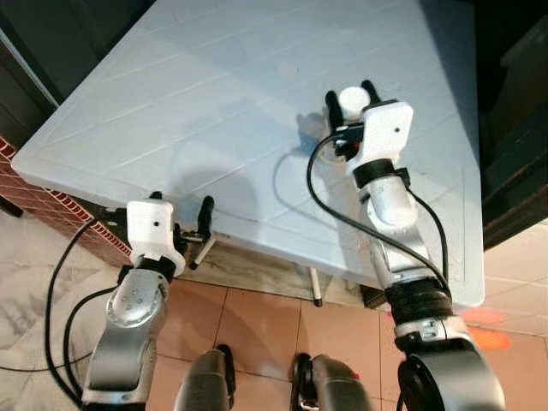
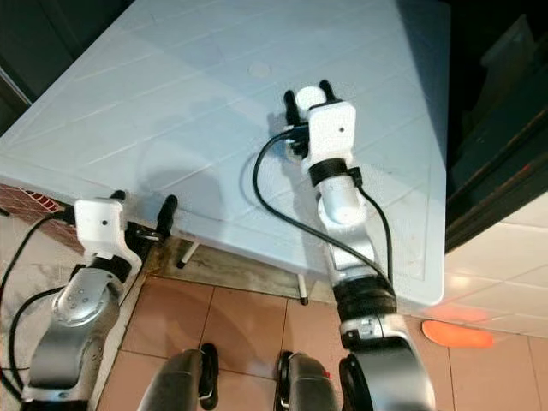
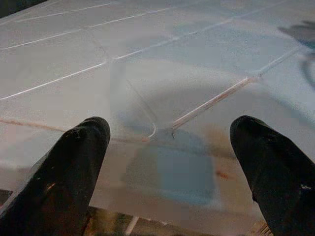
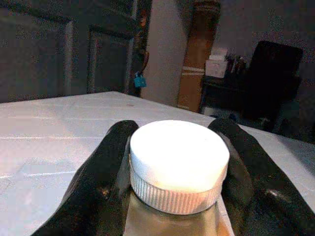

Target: Restocking fridge

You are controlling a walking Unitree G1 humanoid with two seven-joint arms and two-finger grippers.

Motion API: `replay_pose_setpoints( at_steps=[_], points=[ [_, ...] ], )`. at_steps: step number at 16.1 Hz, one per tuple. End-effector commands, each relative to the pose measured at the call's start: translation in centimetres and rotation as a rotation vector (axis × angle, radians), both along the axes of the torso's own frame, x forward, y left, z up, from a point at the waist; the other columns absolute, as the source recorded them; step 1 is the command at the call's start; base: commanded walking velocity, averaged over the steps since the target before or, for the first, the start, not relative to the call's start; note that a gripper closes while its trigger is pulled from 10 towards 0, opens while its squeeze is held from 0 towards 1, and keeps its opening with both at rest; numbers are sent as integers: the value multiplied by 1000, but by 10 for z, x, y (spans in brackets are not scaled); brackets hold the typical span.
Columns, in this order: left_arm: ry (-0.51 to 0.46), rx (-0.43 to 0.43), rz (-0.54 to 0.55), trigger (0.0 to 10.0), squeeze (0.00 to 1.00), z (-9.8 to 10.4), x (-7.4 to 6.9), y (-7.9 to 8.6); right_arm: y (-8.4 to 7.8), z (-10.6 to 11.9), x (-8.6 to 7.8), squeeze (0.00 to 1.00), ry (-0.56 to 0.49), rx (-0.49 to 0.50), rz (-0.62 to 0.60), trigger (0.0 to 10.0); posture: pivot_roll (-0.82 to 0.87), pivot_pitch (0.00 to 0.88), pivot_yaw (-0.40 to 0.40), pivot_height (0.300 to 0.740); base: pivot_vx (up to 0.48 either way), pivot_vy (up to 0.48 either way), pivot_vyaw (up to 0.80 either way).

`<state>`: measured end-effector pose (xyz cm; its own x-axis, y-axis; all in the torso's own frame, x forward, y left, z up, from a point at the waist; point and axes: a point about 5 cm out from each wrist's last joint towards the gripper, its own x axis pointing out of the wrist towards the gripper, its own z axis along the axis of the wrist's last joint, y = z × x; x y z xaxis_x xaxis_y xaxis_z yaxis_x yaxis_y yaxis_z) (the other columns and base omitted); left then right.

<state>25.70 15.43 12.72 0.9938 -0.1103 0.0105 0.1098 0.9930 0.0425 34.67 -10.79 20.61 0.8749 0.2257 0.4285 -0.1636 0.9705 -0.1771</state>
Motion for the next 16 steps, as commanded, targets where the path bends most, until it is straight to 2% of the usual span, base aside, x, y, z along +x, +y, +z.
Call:
replay_pose_setpoints(
  at_steps=[1, 9, 16],
  points=[
    [-2, 7, 18, 10000, 0, -2, 0, 3, 4, 6, -3, 0, -16, -4, 16, 10000, 75, 121, -7, 740, 0, 0, 0],
    [-4, -1, 13, 10000, 0, -6, 0, -1, 8, 8, -6, 0, 9, -15, 40, 10000, 62, 107, -9, 740, -30, 0, 0],
    [0, -5, 13, 10000, 0, -9, 0, -2, 10, 9, -6, 0, 14, -28, 47, 10000, 58, 110, -8, 740, -258, 0, 0]
  ],
)
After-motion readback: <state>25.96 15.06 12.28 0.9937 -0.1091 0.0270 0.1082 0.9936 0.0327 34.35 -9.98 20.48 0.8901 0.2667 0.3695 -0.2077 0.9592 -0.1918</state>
